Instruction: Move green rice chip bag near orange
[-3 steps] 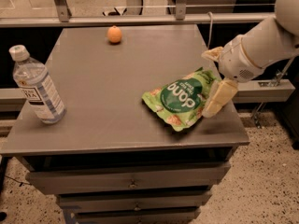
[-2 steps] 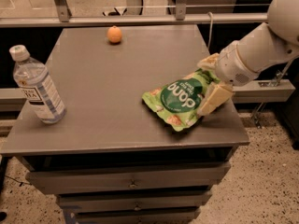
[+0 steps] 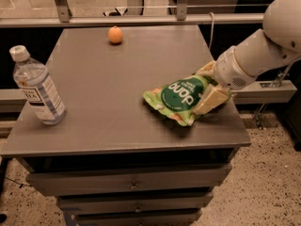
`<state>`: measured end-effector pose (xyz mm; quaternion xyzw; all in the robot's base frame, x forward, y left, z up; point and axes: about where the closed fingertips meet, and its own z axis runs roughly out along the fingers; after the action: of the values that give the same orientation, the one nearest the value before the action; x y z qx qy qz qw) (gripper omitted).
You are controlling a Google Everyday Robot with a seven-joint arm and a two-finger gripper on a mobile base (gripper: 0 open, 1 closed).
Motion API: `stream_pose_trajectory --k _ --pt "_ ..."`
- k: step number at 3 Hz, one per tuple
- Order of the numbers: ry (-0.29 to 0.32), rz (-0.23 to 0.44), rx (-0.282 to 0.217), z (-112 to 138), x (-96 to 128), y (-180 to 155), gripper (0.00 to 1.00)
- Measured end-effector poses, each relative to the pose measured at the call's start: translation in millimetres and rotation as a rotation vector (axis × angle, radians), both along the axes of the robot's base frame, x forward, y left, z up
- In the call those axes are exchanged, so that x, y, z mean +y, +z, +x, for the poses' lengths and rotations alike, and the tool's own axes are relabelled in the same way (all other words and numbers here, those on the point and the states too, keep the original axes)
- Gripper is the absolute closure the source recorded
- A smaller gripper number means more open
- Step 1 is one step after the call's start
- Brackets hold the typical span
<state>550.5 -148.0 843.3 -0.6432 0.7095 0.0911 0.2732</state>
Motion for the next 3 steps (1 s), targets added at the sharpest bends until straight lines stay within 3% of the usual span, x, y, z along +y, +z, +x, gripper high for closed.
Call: stream_pose_trajectory --k 1,2,3 --pt "0.000 0.000 0.000 0 0 3 0.96" --pt "0.000 0.000 0.000 0 0 3 1.00" --pt "0.001 0.001 -0.070 16 0 32 1.00"
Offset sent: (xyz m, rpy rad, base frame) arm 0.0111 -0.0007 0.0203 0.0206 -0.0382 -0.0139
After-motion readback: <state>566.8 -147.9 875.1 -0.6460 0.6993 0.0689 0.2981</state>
